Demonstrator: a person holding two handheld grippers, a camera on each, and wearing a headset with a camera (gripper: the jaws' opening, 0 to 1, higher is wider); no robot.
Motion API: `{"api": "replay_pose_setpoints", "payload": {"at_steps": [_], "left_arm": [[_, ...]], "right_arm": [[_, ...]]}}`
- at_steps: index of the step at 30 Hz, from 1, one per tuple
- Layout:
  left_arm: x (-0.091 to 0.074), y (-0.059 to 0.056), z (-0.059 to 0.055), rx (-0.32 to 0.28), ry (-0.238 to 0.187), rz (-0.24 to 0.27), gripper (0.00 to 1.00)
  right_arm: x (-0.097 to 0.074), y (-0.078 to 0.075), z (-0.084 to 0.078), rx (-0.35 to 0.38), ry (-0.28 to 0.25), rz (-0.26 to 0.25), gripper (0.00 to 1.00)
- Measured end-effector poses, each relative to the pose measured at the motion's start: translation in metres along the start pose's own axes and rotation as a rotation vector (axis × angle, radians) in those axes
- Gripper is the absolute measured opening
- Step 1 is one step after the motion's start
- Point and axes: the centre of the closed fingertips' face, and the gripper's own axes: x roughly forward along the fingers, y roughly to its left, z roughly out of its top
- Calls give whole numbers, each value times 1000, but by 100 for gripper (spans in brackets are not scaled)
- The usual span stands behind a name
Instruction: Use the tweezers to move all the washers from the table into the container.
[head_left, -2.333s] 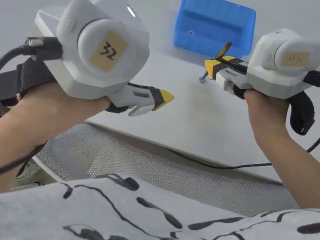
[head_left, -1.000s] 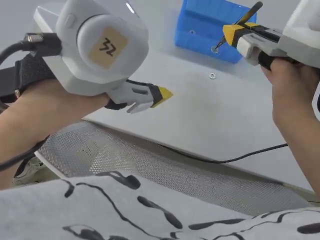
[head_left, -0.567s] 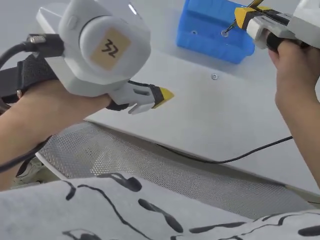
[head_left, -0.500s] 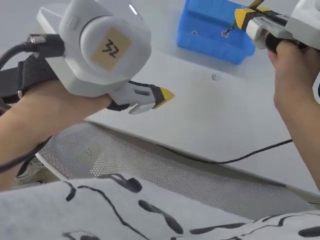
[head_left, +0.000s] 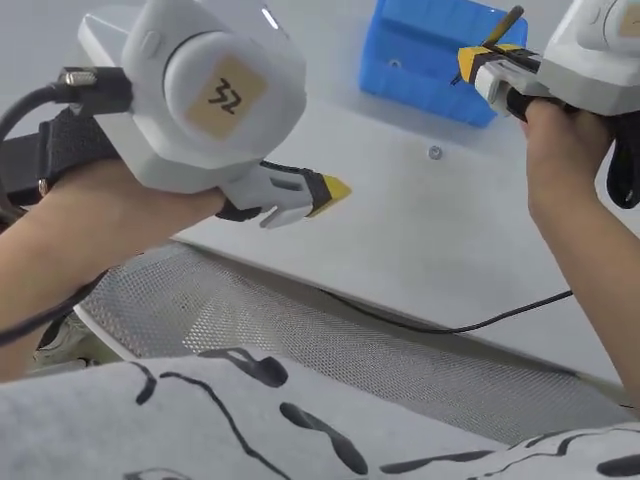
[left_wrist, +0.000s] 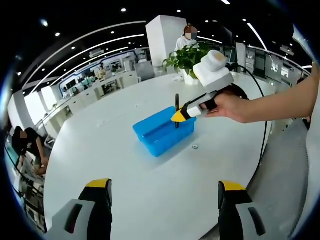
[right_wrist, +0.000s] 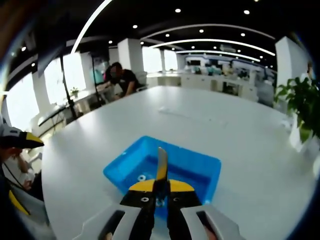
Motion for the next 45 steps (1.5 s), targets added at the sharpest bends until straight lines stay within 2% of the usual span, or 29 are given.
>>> {"api": "replay_pose_setpoints", "payload": {"at_steps": [4, 14, 18, 22, 29, 38, 41, 45], "left_arm": [[1, -1, 1, 1, -1, -3, 90], [1, 0, 1, 8, 5, 2, 89], [1, 0, 3, 13, 3, 0, 89], [0, 0, 6, 22, 1, 1, 89], [-1, -1, 13, 37, -10, 1, 89], [-4, -3, 17, 58, -16, 0, 89], [-4, -3, 18, 61, -18, -1, 89], [-5, -4, 20, 62, -25, -1, 89]], "right_arm": [[4, -3, -6, -1, 8, -2, 4], [5, 2, -10, -1, 11, 6, 4], [6, 4, -11, -6, 4, 22, 5], [4, 1, -11, -19, 8, 17, 5], [-8, 2, -2, 19, -33, 26, 5], [-45, 11, 21, 32, -120, 25, 5], [-54, 13, 25, 34, -139, 23, 5], [-62, 20, 23, 33, -143, 36, 5]]}}
